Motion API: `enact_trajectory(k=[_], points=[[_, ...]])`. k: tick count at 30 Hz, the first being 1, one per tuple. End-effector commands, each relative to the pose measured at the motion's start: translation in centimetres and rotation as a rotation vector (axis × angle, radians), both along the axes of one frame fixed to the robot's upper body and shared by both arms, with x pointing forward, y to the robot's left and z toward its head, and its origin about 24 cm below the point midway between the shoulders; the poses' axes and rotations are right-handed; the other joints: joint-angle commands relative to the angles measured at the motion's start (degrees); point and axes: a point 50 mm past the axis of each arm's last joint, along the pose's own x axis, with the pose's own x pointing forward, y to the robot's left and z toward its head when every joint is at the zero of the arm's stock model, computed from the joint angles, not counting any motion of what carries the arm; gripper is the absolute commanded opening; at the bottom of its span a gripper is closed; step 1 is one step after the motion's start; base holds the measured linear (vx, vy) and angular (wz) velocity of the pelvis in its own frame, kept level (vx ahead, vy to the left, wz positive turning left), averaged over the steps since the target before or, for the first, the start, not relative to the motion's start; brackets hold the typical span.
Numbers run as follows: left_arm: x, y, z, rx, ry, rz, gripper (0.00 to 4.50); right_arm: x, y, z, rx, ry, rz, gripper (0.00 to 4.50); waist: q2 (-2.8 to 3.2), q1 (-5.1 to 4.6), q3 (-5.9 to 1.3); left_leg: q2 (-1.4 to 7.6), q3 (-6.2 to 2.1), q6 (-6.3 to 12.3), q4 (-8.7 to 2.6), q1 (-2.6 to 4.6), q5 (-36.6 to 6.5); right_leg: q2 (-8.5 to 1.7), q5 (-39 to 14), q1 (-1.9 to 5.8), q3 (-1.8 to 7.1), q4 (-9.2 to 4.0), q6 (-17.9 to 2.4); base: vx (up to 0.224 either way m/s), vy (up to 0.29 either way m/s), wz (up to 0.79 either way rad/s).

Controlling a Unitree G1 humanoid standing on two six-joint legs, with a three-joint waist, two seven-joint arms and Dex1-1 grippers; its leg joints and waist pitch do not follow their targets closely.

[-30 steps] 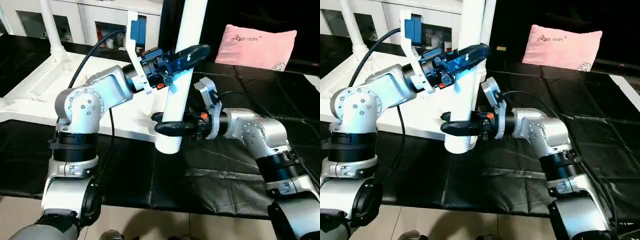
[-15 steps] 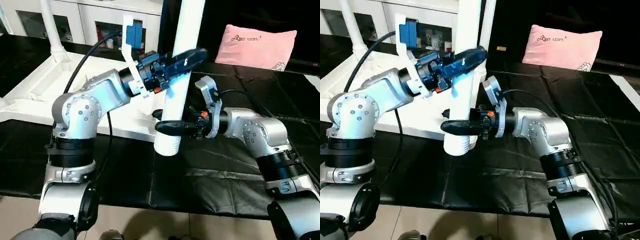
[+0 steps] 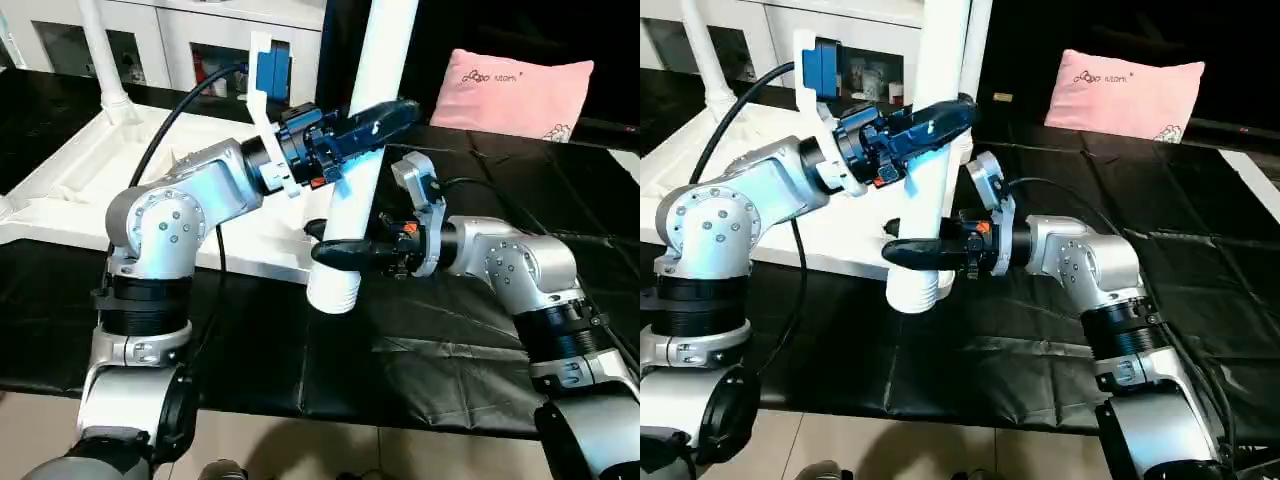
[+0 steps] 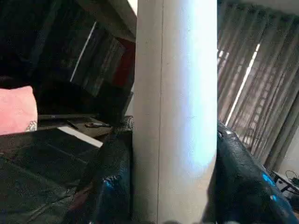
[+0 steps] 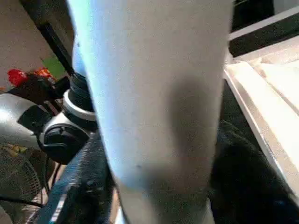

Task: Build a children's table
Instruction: Pick table leg

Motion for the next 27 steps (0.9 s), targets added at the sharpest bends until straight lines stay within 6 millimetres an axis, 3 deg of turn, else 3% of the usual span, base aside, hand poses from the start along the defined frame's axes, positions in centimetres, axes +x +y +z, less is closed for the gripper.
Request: enact_trajectory(k=[1, 6, 13, 19, 21, 27], points=[[-0.3, -0.6, 0.4, -0.009, -0.022, -0.019, 1.79, -0.1, -0.1, 0.0, -0.003, 0.003, -0.001, 2.51, 0.32, 0.16, -4.82, 0.77, 0.27, 0.33, -3.48, 0.19, -5.04, -3.73, -12.37, 4.06, 2.33, -3.58, -9.24, 0.0, 0.0, 0.0], [-0.2, -0.6, 0.5, -0.014, -0.023, -0.014, 1.79, -0.1, 0.0, 0.0, 0.001, 0.008, 0.007, 2.07, 0.27, 0.17, -4.85, 0.8, 0.26, 0.27, -3.49, 0.23, -4.9, -3.76, -12.2, 4.07, 2.34, -3.54, -9.23, 0.0, 0.0, 0.0], [-0.1, -0.6, 0.6, -0.015, -0.025, -0.014, 1.79, -0.1, -0.2, -0.1, -0.007, 0.008, 0.007, 2.0, 0.2, 0.14, -4.84, 0.76, 0.29, 0.32, -3.45, 0.17, -4.87, -3.73, -12.1, 4.08, 2.34, -3.53, -9.26, 0.0, 0.0, 0.0], [-0.3, -0.5, 0.7, 0.002, -0.039, -0.016, 1.79, -0.1, -0.2, -0.1, -0.009, 0.005, 0.0, 1.99, 0.55, 0.2, -4.87, 0.79, 0.23, 0.2, -3.49, 0.23, -5.0, -3.75, -11.82, 4.08, 2.34, -3.47, -9.4, 0.0, 0.0, 0.0], [-0.6, -0.5, 0.9, -0.009, -0.04, -0.047, 2.35, -0.1, -0.2, -0.1, -0.007, 0.005, -0.004, 1.99, 0.55, 0.16, -4.87, 0.75, 0.25, 0.09, -3.47, 0.2, -5.17, -3.73, -11.47, 4.11, 2.34, -3.49, -9.61, 0.0, 0.0, 0.0], [-1.3, -0.7, 1.7, -0.101, 0.005, -0.129, 2.84, 0.1, 0.1, -0.4, 0.005, 0.007, -0.03, 1.98, 0.7, 0.19, -4.92, 0.69, 0.25, -0.12, -3.42, 0.19, -5.52, -3.69, -10.16, 4.17, 2.29, -3.32, -10.86, 0.0, 0.0, 0.0]])
